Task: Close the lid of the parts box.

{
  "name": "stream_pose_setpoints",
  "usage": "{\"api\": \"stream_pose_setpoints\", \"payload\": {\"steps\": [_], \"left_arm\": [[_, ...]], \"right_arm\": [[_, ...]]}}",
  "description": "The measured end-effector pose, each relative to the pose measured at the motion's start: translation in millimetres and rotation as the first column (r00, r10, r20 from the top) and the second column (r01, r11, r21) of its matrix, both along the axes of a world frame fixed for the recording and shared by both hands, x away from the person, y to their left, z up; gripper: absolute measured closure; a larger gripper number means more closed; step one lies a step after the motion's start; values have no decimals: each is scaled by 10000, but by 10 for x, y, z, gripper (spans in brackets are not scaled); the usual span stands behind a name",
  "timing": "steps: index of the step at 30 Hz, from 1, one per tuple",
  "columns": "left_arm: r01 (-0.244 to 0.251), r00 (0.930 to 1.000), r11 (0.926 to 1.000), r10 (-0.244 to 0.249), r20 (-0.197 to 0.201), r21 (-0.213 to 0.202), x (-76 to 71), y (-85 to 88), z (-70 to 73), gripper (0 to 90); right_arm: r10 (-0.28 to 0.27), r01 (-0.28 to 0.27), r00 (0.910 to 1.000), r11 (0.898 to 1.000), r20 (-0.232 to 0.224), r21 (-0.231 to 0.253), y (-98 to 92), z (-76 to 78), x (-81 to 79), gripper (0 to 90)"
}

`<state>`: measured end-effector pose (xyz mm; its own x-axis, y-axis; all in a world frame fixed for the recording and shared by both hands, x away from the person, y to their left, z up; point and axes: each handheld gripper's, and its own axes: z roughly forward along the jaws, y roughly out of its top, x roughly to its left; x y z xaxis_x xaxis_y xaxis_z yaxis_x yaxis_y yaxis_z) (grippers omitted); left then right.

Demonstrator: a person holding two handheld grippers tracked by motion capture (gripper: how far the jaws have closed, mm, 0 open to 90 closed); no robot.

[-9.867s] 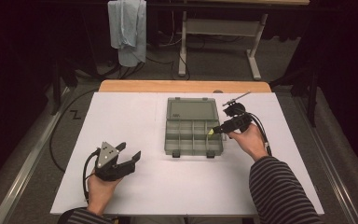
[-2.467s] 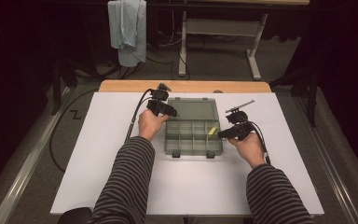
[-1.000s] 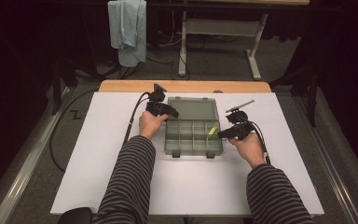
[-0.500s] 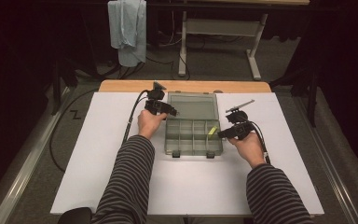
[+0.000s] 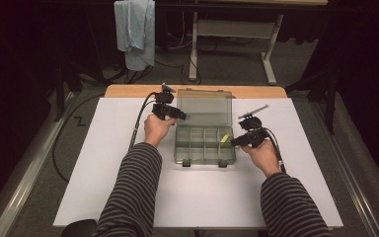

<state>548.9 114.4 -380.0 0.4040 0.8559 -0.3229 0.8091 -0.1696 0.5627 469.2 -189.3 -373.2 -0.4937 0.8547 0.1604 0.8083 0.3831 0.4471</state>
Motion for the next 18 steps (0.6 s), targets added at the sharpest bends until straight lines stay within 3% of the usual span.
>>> {"api": "stream_pose_setpoints", "payload": {"steps": [18], "left_arm": [[385, 9974, 9971, -423, 587, 658, -99, -22, 113, 595]], "right_arm": [[25, -25, 10000, 9999, -24, -109, 13, 8, 4, 776]]}}
